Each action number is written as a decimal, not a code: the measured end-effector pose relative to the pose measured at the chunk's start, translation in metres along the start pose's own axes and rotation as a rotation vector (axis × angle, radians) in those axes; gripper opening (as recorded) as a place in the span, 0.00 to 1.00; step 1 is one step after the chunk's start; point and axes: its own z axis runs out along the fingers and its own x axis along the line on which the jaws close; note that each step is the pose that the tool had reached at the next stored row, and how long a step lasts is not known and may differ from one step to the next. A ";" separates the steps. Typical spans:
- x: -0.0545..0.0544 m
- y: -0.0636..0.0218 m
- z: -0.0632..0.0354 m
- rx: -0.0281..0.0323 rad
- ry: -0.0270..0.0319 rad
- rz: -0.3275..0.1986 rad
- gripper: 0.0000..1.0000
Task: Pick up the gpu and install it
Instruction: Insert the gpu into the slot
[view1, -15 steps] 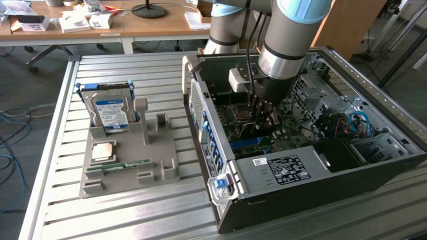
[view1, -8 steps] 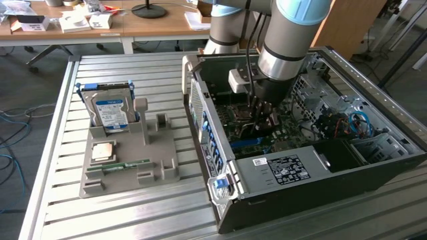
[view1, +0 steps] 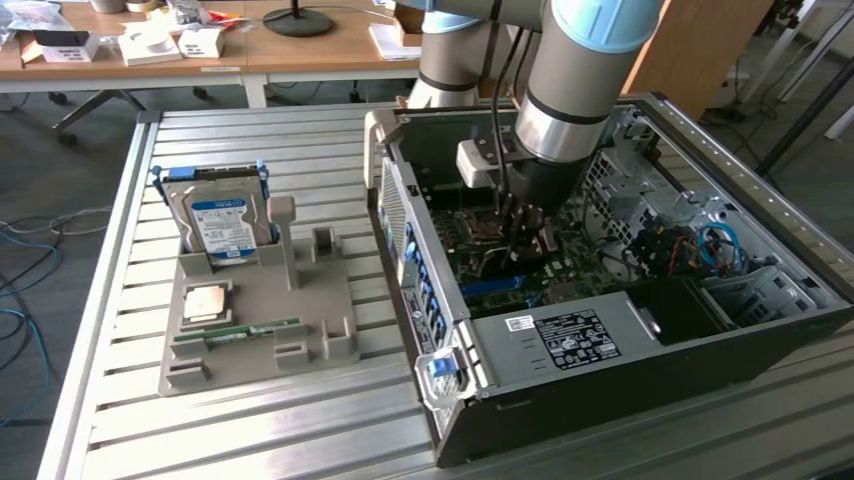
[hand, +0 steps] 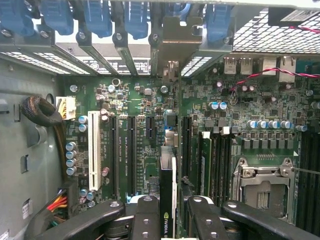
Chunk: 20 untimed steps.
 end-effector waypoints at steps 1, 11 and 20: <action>0.000 0.0000 0.0000 0.0000 0.0000 0.000 0.26; 0.000 0.0000 0.0019 0.0000 -0.0001 0.000 0.26; 0.000 0.0001 0.0054 0.0003 -0.0006 0.000 0.26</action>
